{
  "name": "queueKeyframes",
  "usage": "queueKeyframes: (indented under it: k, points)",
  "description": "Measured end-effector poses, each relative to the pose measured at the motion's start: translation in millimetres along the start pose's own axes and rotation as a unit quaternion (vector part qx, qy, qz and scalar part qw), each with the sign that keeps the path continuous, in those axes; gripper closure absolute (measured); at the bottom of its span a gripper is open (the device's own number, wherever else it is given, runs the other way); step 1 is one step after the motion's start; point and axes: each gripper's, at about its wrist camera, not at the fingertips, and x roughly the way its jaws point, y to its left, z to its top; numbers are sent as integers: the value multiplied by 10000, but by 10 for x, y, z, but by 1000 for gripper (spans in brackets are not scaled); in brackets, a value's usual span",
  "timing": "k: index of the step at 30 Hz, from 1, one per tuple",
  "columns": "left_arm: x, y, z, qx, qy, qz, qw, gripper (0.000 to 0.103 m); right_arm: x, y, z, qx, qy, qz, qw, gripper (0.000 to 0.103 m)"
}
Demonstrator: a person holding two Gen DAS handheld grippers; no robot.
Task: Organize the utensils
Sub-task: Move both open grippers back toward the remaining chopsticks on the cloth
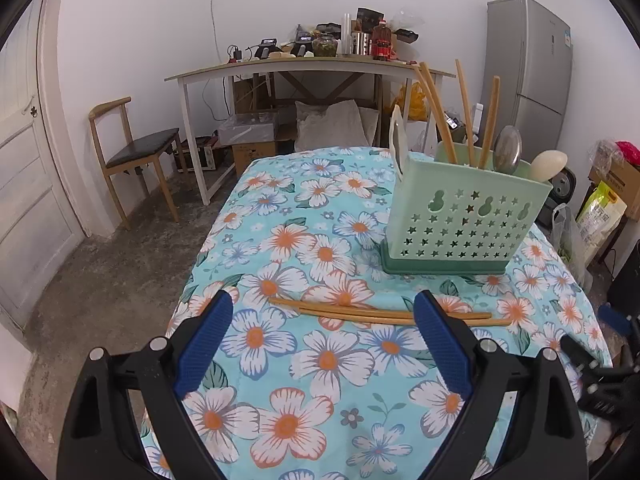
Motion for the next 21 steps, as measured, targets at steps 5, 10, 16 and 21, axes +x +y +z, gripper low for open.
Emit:
queueKeyframes:
  k: [5,10,16,21]
  points:
    - [24,-52,-23,87,12,64,9999,13,260,59,-181,-198,512,-80,9985,8]
    - [69,-98,-57,158,32,149,9998,12,436,47,-330,-93,982,79,9951,8]
    - [120,-59,-136,139,-66,177,9997,12,418,-20,-339,97,1000,206,9947,8]
    - [177,-19,-199,173,-180,130,9996,12,395,-51,-366,167,900,249,9955,8]
